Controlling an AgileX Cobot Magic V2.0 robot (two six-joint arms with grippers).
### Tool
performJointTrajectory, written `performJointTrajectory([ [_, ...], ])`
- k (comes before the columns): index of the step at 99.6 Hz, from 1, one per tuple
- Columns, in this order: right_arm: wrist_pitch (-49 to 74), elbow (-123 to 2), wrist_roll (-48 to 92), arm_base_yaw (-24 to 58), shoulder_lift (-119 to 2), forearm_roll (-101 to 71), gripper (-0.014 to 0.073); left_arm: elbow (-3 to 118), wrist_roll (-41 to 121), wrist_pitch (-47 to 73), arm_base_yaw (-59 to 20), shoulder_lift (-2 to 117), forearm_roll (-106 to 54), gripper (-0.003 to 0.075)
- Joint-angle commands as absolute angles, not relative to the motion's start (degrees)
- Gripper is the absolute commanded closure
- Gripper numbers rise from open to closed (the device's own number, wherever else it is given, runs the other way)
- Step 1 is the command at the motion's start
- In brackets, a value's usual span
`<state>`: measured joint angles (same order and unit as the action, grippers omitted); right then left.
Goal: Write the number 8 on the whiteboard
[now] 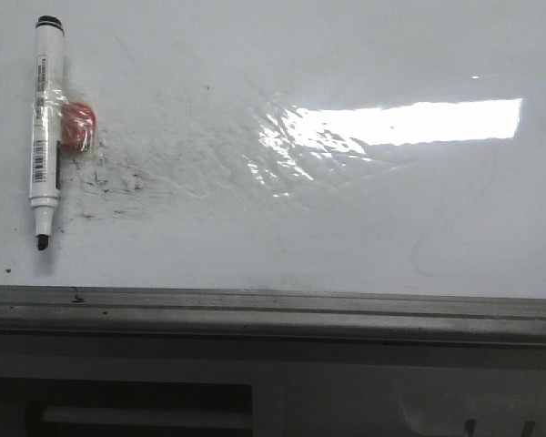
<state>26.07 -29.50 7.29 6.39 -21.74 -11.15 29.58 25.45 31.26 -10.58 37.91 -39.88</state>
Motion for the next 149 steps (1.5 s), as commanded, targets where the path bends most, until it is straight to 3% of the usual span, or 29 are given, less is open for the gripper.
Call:
performJointTrajectory([
  [1, 21.6, -31.6, 8.2, 7.8, -23.4, -9.6, 0.0188, 32.8, 25.7, 29.1, -15.6, 43.4, -42.2, 0.0311],
  [23, 21.6, -31.6, 8.2, 8.7, -24.2, -9.0, 0.0188, 34.5, 25.7, 24.4, -23.8, 52.8, -44.8, 0.0311],
  [51, 21.2, -31.6, 8.2, 8.8, -24.2, -9.3, 0.0188, 34.5, 25.7, 21.3, -25.0, 60.3, -47.1, 0.0342],
  [63, 20.5, -31.6, 8.2, 10.1, -24.2, -9.4, 0.0188, 34.5, 25.7, 21.3, -25.0, 62.7, -47.8, 0.0478],
  [79, 21.9, -33.5, 10.0, 14.0, -25.4, -10.0, 0.0188, 35.0, 26.1, 21.9, -25.2, 63.5, -49.3, 0.0741],
  [93, 24.2, -37.4, 11.4, 20.6, -29.0, -11.5, 0.0188, 39.0, 38.1, 28.0, -27.8, 62.0, -49.5, 0.0741],
  [119, 26.6, -42.4, 30.9, 40.5, -39.5, -23.2, 0.0188, 45.6, 68.8, 36.8, -36.8, 61.4, -49.7, 0.0741],
  [149, 13.6, -42.8, 31.3, 56.0, -51.5, -21.8, 0.0188, 45.6, 73.1, 38.0, -40.6, 61.4, -49.7, 0.0741],
])
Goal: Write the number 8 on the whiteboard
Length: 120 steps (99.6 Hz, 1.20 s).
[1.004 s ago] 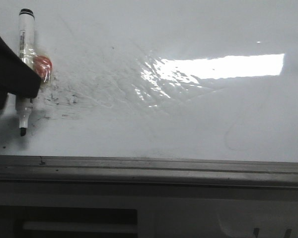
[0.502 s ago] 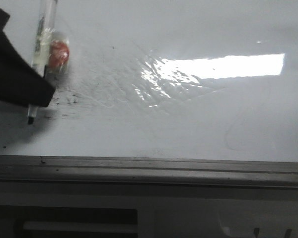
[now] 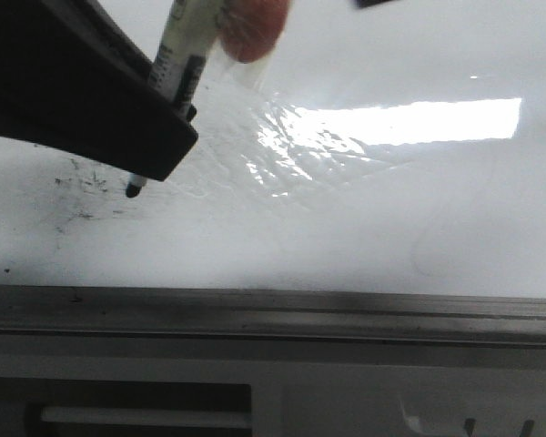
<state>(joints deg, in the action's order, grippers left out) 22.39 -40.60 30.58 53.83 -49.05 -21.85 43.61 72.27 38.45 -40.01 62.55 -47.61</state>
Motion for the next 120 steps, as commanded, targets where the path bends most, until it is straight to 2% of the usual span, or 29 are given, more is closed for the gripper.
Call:
performJointTrajectory([
  [1, 13.3, -42.8, 31.3, 56.1, -51.8, -21.8, 0.0188, 45.6, 73.2, 38.2, -40.6, 61.4, -49.7, 0.0741],
  [34, 8.8, -46.1, 31.3, 58.1, -57.7, -21.8, 0.0188, 45.6, 75.7, 41.9, -40.6, 61.4, -50.1, 0.0741],
  [74, 14.7, -47.6, 31.3, 59.5, -60.9, -21.8, 0.0200, 45.6, 75.7, 41.9, -40.6, 61.4, -50.1, 0.0741],
  [83, 13.7, -47.6, 31.3, 59.5, -60.9, -21.8, 0.0305, 45.6, 75.7, 42.1, -40.6, 61.4, -50.1, 0.0741],
  [101, 13.3, -47.6, 31.3, 59.5, -60.8, -21.8, 0.0668, 45.6, 75.7, 42.9, -40.6, 61.4, -50.1, 0.0741],
  [114, 11.7, -47.6, 31.3, 59.5, -60.8, -20.8, 0.0654, 45.6, 75.4, 42.9, -40.6, 61.4, -50.1, 0.0738],
  [120, 11.5, -47.6, 31.3, 59.5, -60.7, -18.8, 0.0654, 45.6, 75.4, 42.8, -40.4, 60.9, -50.2, 0.0700],
])
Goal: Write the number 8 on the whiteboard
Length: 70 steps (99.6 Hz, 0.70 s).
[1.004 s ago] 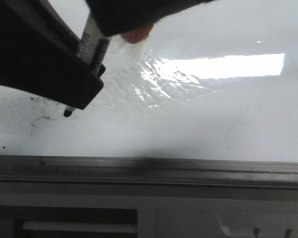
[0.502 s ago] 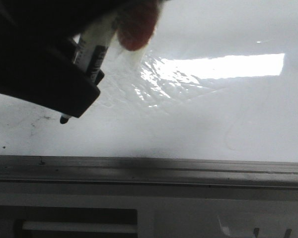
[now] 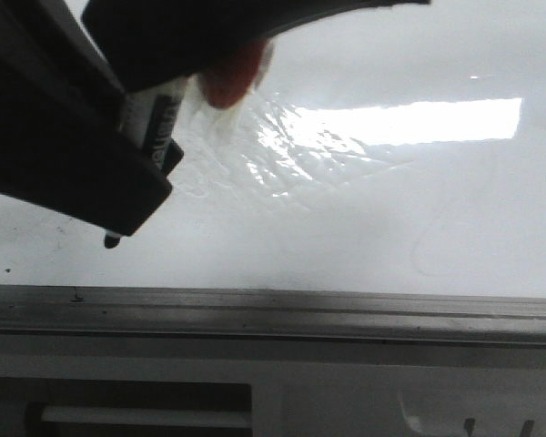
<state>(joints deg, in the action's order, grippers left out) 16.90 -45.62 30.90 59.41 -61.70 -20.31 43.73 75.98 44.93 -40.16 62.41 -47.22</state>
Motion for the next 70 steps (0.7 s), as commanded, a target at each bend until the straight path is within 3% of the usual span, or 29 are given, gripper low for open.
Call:
performJointTrajectory([
  [1, 11.5, -47.6, 31.3, 59.5, -60.7, -18.3, 0.0654, 45.6, 75.4, 42.7, -40.4, 60.7, -50.2, 0.0692],
  [9, 11.5, -47.4, 31.3, 59.5, -59.6, -15.6, 0.0648, 45.6, 73.6, 41.8, -40.4, 59.0, -50.0, 0.0563],
  [18, 11.5, -46.9, 31.3, 59.1, -57.4, -13.2, 0.0635, 45.6, 66.6, 39.5, -39.5, 55.1, -47.8, 0.0344],
  [25, 11.1, -46.1, 31.3, 57.9, -55.3, -12.1, 0.0635, 45.1, 62.7, 38.1, -37.4, 51.2, -46.8, 0.0282],
  [33, 8.9, -43.6, 31.3, 55.7, -52.4, -10.8, 0.0635, 43.2, 61.2, 35.3, -34.1, 46.2, -47.7, 0.0288],
  [47, 0.0, -37.9, 31.3, 48.9, -47.6, -8.9, 0.0635, 37.1, 59.9, 27.4, -28.9, 36.3, -49.7, 0.0367],
  [58, -9.5, -34.3, 31.3, 43.9, -46.5, -8.5, 0.0636, 31.5, 59.9, 21.2, -25.9, 30.6, -53.0, 0.0459],
  [70, -10.2, -33.9, 32.0, 41.5, -47.9, -8.3, 0.0636, 27.1, 59.9, 18.6, -24.2, 27.9, -58.1, 0.0579],
])
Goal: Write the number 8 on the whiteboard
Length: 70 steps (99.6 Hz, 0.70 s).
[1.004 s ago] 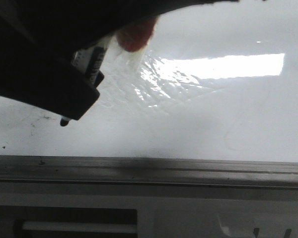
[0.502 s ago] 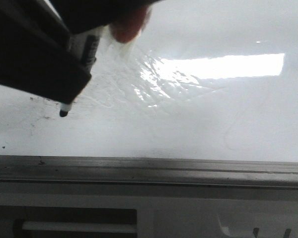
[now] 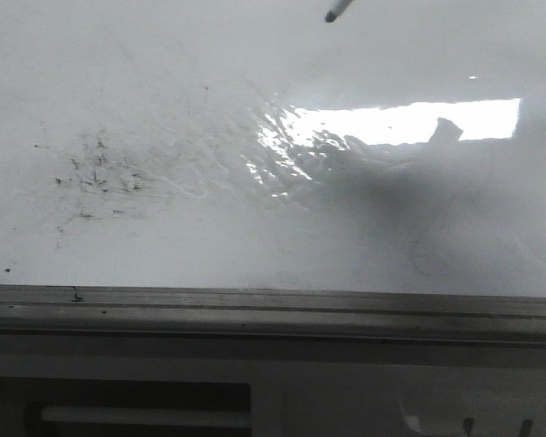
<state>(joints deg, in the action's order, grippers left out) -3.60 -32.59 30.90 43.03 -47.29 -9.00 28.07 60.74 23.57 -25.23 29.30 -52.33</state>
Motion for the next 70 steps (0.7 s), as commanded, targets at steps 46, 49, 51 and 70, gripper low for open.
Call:
performJointTrajectory([
  [46, -9.3, -33.9, 33.7, 35.4, -52.4, -8.3, 0.0636, 24.9, 59.9, 18.7, -24.1, 27.7, -61.6, 0.0741],
  [49, -8.8, -33.9, 33.7, 34.8, -52.5, -8.3, 0.0636, 24.9, 59.9, 18.7, -24.1, 27.7, -61.6, 0.0741],
  [51, -8.5, -33.9, 33.7, 34.5, -52.7, -8.3, 0.0636, 24.9, 59.9, 18.7, -24.1, 27.7, -61.6, 0.0741],
  [70, -7.5, -33.9, 33.7, 34.2, -54.7, -8.3, 0.0636, 24.9, 59.9, 18.7, -24.1, 27.7, -61.6, 0.0741],
])
